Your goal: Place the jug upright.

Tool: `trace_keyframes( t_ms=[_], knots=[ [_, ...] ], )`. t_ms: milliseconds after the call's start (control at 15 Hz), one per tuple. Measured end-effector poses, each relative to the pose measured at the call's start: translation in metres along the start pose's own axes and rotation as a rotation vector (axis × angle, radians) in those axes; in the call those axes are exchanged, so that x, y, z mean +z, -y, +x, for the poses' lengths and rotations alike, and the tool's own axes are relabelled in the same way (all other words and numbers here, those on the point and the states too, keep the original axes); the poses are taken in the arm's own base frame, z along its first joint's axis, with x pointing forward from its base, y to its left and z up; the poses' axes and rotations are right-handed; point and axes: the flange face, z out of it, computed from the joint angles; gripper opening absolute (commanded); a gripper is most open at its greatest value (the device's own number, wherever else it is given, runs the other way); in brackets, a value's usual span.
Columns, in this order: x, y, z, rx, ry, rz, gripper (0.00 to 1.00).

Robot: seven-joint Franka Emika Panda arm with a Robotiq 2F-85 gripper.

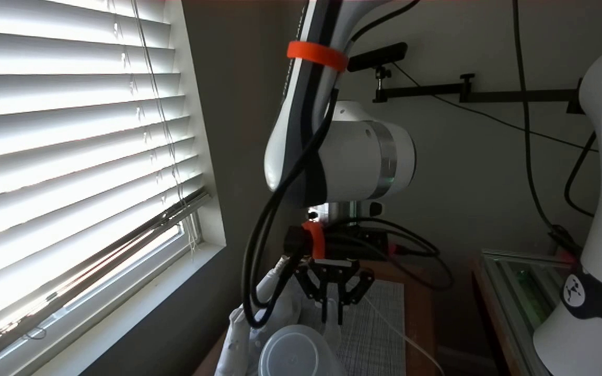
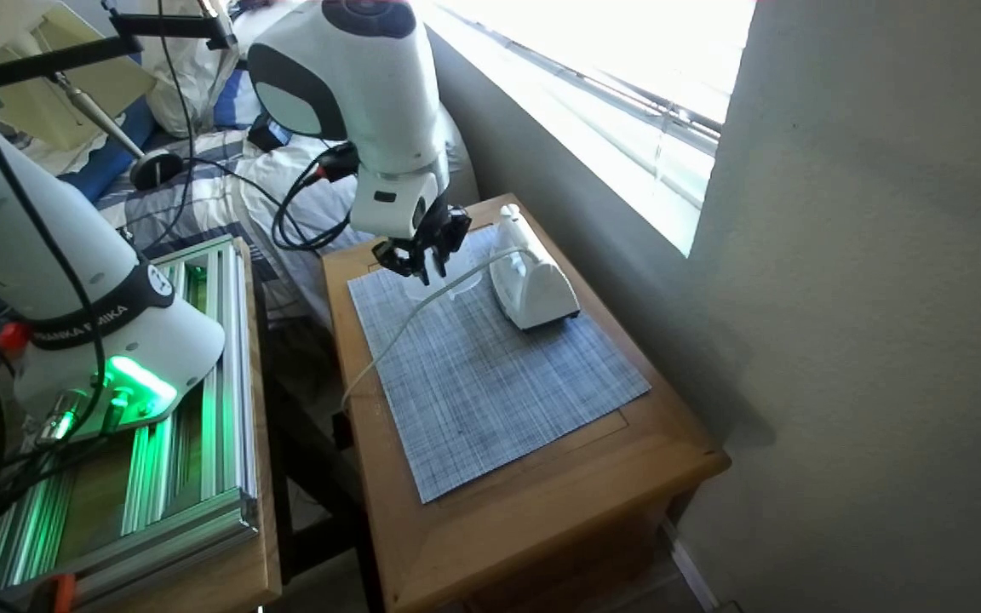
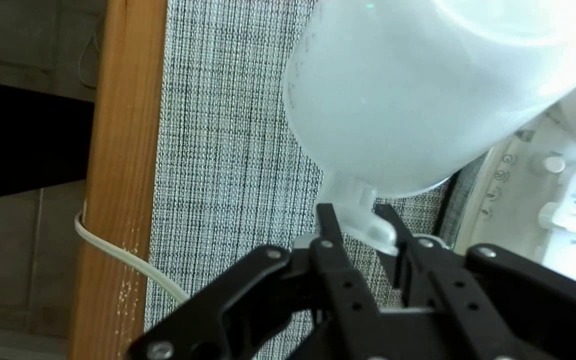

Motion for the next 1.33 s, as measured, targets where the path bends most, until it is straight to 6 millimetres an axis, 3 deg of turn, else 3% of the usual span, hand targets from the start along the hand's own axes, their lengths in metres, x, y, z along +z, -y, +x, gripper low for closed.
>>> trace_keyframes(
  t_ms=[467,1067,1333],
  knots=[
    [-0.011,0.025,-0.01,-0.059,-0.178,-0.041,0.06],
    [-0.035,0.04,-0.014,-0.138,-0.317,-0.047,0.06],
    [-0.038,0.039,-0.021,-0.138,-0.366,-0.081,0.06]
  ],
)
